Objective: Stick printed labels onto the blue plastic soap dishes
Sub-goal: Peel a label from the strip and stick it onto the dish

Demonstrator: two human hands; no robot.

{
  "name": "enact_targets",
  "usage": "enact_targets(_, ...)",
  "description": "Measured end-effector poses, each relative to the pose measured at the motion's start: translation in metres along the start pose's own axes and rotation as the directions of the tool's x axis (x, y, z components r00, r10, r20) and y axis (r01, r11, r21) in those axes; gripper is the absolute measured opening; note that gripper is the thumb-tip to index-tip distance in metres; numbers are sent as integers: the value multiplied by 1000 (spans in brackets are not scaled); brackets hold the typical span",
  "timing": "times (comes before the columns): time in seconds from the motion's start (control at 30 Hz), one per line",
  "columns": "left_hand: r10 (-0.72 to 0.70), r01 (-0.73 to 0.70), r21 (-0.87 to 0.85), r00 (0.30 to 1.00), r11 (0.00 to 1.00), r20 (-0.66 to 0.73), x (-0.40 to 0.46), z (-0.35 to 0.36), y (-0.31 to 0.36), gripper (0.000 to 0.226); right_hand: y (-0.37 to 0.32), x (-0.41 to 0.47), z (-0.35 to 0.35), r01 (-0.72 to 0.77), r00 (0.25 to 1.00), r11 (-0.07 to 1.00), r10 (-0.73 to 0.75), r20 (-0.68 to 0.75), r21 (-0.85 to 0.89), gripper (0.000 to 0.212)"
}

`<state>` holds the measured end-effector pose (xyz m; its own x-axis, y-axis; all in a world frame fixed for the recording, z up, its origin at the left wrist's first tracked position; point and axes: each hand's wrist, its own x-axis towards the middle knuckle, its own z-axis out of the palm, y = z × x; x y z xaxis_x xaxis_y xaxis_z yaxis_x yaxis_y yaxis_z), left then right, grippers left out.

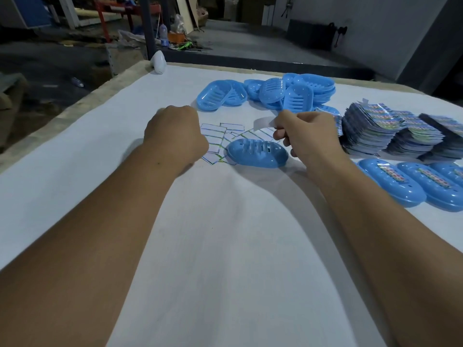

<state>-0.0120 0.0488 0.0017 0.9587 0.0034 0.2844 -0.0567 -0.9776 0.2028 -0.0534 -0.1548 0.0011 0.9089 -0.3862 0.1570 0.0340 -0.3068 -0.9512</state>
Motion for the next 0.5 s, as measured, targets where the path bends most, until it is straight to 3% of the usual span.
enact_targets(0.07,13,-15,-34,998,999,-63,0,-1,3,19,1,1,1,37,999,998,-38,-20,-47,25)
enact_targets(0.1,14,-27,-157,996,987,-88,-1,-2,7,16,2,1,1,62,998,995,-64,-27,-75,26)
enact_targets(0.17,5,-27,-522,999,853,-44,-7,-5,18,12,4,0,4,123,991,984,-127,-28,-132,27)
enact_targets(0.23,69,-32,-714,997,700,24,-15,-6,30,15,5,-1,7,174,984,970,-179,-16,-171,27)
enact_targets(0.4,117,30,-827,987,561,115,-19,0,39,14,5,-2,11,245,969,947,-242,40,-208,25)
enact_targets(0.5,119,71,-843,980,533,158,-19,1,40,14,4,-2,13,252,968,949,-248,45,-188,24)
